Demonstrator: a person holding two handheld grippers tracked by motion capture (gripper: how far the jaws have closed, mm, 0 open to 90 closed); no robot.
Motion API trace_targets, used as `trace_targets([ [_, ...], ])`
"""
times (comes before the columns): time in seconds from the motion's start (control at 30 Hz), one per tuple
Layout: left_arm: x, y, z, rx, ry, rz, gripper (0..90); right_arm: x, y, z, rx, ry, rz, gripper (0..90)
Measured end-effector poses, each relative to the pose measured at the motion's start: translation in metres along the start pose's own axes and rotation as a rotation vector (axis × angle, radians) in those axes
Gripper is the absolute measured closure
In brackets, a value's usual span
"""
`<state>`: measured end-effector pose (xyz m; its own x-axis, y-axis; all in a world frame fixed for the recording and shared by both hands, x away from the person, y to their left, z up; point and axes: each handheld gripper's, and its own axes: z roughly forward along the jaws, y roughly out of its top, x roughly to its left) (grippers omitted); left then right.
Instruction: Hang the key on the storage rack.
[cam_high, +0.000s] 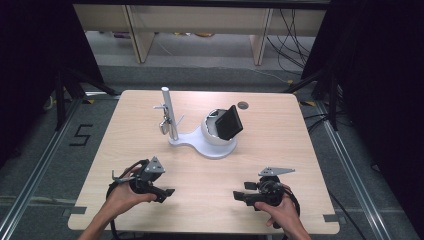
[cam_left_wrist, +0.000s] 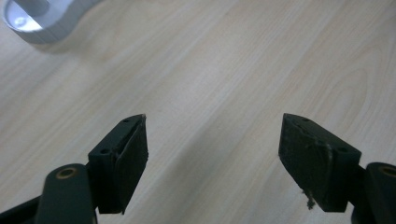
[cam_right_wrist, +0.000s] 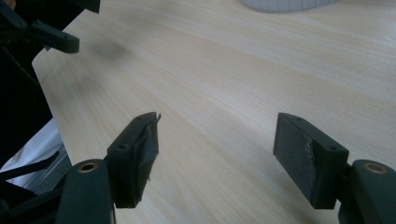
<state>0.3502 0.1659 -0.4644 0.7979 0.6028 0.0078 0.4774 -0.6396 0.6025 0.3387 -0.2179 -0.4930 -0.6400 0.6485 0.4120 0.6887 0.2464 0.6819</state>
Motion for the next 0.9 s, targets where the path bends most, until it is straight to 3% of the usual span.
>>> trace_targets([
  [0.17, -0.005, -0.01, 0.011, -0.012, -0.015, -0.016, 23.7, 0.0, 0.0, 0.0, -0.001, 0.008, -0.001, 32.0],
  [0.23, -0.01, -0.012, 0.014, -0.017, 0.012, -0.031, 23.7, 0.0, 0.0, 0.0, 0.001, 0.013, -0.002, 32.0],
  [0.27, -0.011, -0.013, 0.014, -0.012, 0.013, -0.015, 23.7, 0.0, 0.0, 0.0, 0.001, 0.009, -0.001, 32.0],
  [0.33, -0.015, -0.017, 0.016, -0.031, 0.004, -0.04, 23.7, 0.0, 0.0, 0.001, 0.002, 0.013, 0.004, 32.1],
  [0.37, -0.016, -0.02, 0.016, -0.037, 0.01, -0.015, 23.7, 0.0, 0.001, 0.001, 0.002, 0.012, 0.0, 32.1],
  [0.43, -0.018, -0.022, 0.017, -0.038, 0.015, -0.035, 23.7, 0.001, 0.0, 0.001, 0.005, 0.011, -0.004, 32.1],
  [0.47, -0.018, -0.023, 0.018, -0.039, 0.031, -0.014, 23.7, 0.001, 0.0, 0.001, 0.004, 0.013, -0.004, 32.1],
  [0.6, -0.024, -0.028, 0.017, -0.043, 0.02, -0.026, 23.7, 0.001, 0.0, 0.001, 0.003, 0.014, -0.005, 32.1],
  [0.73, -0.027, -0.034, 0.016, -0.071, 0.061, -0.022, 23.7, 0.001, 0.0, 0.001, 0.005, 0.012, -0.005, 31.9],
  [0.9, -0.028, -0.042, 0.013, -0.085, 0.073, -0.027, 23.7, 0.001, 0.0, 0.003, 0.002, 0.009, -0.013, 27.9],
])
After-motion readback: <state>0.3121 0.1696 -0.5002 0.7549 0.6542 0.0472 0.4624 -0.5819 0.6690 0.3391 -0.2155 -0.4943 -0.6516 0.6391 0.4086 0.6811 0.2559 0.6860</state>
